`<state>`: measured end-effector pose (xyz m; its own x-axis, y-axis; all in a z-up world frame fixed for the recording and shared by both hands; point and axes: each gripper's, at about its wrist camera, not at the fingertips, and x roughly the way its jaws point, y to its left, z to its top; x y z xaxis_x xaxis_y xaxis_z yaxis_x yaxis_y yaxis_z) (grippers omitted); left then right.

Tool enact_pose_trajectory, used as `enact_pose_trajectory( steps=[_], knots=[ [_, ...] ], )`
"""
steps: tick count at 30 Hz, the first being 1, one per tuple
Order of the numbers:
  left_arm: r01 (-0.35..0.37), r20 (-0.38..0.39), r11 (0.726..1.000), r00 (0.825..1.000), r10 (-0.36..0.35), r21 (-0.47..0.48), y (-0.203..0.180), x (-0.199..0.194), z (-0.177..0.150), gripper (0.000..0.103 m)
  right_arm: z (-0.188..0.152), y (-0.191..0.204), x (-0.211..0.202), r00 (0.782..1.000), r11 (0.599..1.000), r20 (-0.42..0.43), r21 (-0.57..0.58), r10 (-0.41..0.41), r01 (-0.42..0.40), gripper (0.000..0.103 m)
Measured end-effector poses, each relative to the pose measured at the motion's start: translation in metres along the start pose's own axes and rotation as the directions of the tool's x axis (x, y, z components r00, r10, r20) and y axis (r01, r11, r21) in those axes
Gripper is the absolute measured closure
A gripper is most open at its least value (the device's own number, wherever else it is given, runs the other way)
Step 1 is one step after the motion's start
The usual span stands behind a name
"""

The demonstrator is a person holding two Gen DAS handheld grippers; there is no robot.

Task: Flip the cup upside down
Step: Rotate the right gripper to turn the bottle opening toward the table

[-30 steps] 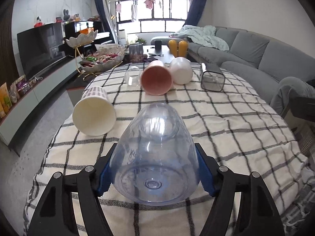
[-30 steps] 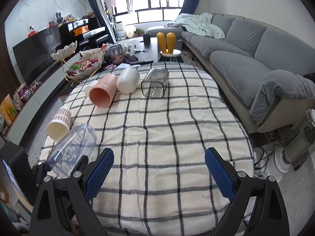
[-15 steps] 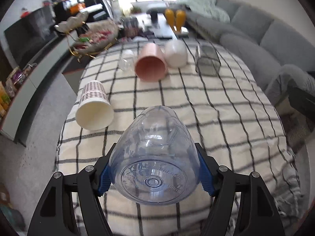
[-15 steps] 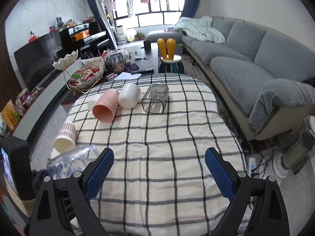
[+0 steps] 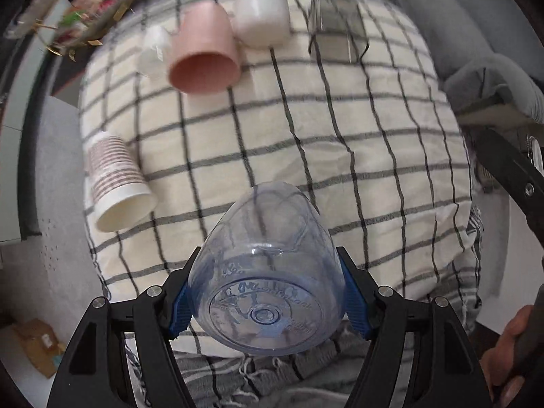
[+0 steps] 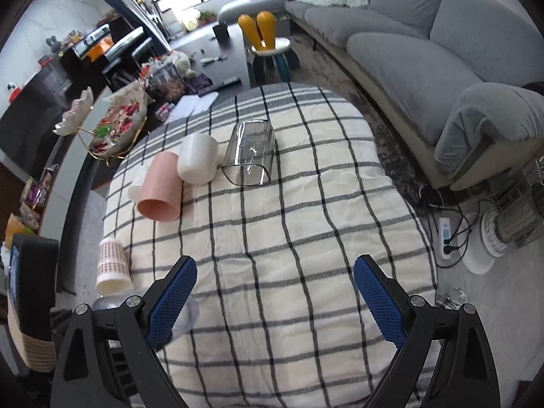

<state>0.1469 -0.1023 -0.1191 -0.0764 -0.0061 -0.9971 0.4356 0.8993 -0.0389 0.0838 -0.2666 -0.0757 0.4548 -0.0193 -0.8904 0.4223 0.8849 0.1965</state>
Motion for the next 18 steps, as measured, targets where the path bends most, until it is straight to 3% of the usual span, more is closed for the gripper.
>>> enact_pose_trajectory(
  steps=[5,18],
  knots=[
    [0.006,-0.108,1.0,0.994,-0.006,-0.007,0.003,0.01,0.026,0.031,0.018,-0.001,0.023,0.997,0.999,-0.071,0.027,0.038,-0.036,0.009],
    [-0.031,-0.109,0.999,0.993,0.034,0.034,0.006,0.03,0.046,0.031,0.027,-0.009,0.034,0.996,0.997,-0.074,0.065,0.054,-0.049,0.009]
  ],
)
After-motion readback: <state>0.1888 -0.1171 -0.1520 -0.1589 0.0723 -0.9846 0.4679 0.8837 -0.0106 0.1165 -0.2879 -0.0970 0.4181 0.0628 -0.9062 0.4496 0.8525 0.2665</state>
